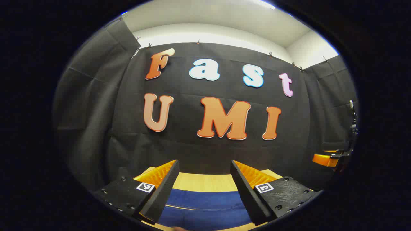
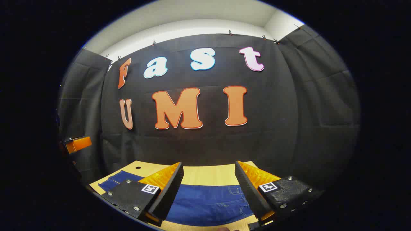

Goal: Grasp the waist and the cuffs of the jeans and fold them to make the two legs overlap; first hold the waist and fold one-third of the jeans toward the cuffs, then hold the cuffs and fold the remaining one-third in the same direction to finish folding.

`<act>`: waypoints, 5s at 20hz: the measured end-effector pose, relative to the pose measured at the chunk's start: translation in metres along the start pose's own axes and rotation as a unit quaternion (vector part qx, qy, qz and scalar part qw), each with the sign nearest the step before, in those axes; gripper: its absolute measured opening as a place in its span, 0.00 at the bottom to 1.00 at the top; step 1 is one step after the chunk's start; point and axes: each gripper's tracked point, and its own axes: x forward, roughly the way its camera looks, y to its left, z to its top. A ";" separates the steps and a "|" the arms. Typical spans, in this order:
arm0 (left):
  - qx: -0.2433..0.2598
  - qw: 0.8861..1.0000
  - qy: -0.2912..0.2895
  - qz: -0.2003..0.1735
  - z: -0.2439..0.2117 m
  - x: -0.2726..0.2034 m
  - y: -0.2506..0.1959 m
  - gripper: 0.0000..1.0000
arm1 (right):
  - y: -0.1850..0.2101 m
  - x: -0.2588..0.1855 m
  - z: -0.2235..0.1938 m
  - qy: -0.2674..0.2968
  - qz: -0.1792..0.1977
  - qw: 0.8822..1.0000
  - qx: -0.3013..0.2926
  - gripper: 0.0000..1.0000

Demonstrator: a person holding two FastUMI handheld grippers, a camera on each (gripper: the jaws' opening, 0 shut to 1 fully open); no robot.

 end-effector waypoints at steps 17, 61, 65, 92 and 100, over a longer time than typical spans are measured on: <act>0.000 0.988 -0.054 0.143 0.038 0.016 0.071 0.96 | -0.030 0.064 0.005 0.010 0.036 0.999 -0.032 0.97; 0.628 0.650 0.374 -0.208 -0.363 -0.028 0.241 0.98 | -0.011 0.038 -0.125 0.183 -0.020 0.982 -0.039 0.98; 0.647 0.626 0.381 -0.208 -0.372 -0.029 0.253 0.98 | -0.017 0.043 -0.114 0.166 -0.033 0.985 -0.040 0.98; 0.645 0.647 0.356 -0.197 -0.378 0.065 0.253 0.01 | -0.085 0.028 -0.199 0.206 0.067 0.777 -0.591 0.98; 0.649 0.636 0.367 -0.200 -0.380 0.065 0.254 0.00 | -0.121 -0.004 -0.312 0.282 0.177 0.661 -0.672 0.97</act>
